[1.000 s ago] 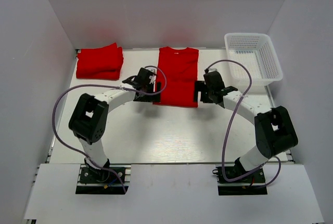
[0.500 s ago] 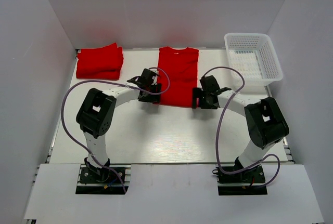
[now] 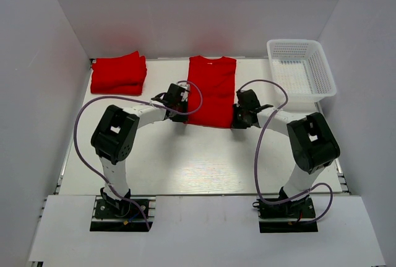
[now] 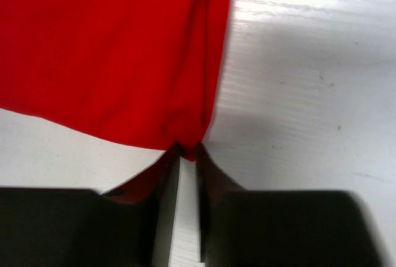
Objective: Fold and stack the t-shirts
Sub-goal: Grab one side of the 2/3 rectangular tshirt with both arms, then fold the long partially folded tshirt into a neat square
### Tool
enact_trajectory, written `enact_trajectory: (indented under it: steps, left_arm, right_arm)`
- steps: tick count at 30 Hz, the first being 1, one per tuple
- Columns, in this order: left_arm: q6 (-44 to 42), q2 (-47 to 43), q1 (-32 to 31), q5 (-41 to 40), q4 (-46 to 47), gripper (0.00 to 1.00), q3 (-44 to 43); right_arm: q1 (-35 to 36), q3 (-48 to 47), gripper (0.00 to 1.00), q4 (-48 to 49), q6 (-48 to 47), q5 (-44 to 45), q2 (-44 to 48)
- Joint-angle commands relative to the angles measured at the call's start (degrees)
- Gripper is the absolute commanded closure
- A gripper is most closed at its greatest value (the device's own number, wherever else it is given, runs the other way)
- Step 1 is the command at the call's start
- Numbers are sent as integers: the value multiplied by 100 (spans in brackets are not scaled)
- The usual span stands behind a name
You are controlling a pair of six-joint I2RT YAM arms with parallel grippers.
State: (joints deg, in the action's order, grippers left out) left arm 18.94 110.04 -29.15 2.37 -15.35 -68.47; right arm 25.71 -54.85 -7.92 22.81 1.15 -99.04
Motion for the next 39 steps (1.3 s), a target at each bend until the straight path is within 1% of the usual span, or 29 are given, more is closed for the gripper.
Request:
enact_trajectory:
  steps: [1,2,3,4,6,8,9,10,11,12,13,14,16,17,19,20,23,24,27,30,32,35,38,39]
  left_arm:
    - [92,26,-30,167,-240,75,281]
    - [92,26,-30,167,-240,91,281]
    - [92,26,-30,167,-240,100,281]
    - [92,26,-30,167,-240,100,281]
    - [145,-78,-30,220,-293,100,281]
    - [197,-228,-30,281,-345,100,483]
    - [250,-472,-82,281,-424,100,631]
    - [251,-622,-82,334,-425,100,737]
    - [312,-807,-82,412,-425,100,851]
    - [312,-1009,-143,413,-425,100,1131]
    - [382,-1454,-144,500,-477,100,1264]
    - [469,-1676,-214,614,-477,100,1387]
    - [531,-2125,-267,816,-556,100,1739]
    - [593,-2562,-328,1052,-556,100,1853]
    - [654,-2977,-398,1326,-627,100,2109]
    - [742,-3371,-460,1484,-714,100,2188]
    - [857,-3848,-565,1486,-960,100,2259]
    - [857,-4111,-566,1486,-1030,100,2198]
    - [962,-4359,-619,1486,-1084,100,2118]
    - [963,-4359,-619,1293,-1145,100,1820]
    - [1023,-4159,-619,1152,-1277,100,1583]
    - [1260,-3834,-619,652,-1557,100,1214]
    - [1445,-3587,-487,73,-1865,100,775]
    - [1516,-3377,-487,-382,-1988,100,617]
  right_arm:
    - [-14,18,87,326,48,-343,-80]
    - [-23,18,92,379,31,-352,-71]
    - [-14,53,98,388,13,-378,-71]
    - [-14,71,100,379,22,-439,-10]
    - [4,245,100,344,-57,-449,95]
    - [13,439,100,379,-40,-431,481]
    - [13,771,100,379,-5,-457,613]
    - [13,870,100,388,13,-466,1015]
    - [39,975,100,345,22,-519,1167]
    - [48,1324,100,301,39,-563,1499]
    - [56,1450,100,257,22,-685,1833]
    - [56,1694,100,152,48,-747,2193]
    - [92,2073,100,81,57,-913,2537]
    - [109,2162,100,28,66,-1080,3018]
    - [118,2398,100,-183,136,-1343,3329]
    - [127,2444,100,-262,188,-1528,3757]
    - [153,2576,100,-490,276,-1801,4391]
    - [188,2576,100,-587,294,-1820,4463]
    - [215,2383,100,-754,268,-1679,4964]
    - [214,2075,100,-711,66,-1539,4983]
    - [188,1751,100,-658,-144,-1434,4922]
    - [171,1372,100,-404,-233,-1310,4361]
    - [145,864,100,-517,-215,-924,3929]
    - [153,758,100,-569,-207,-662,3710]
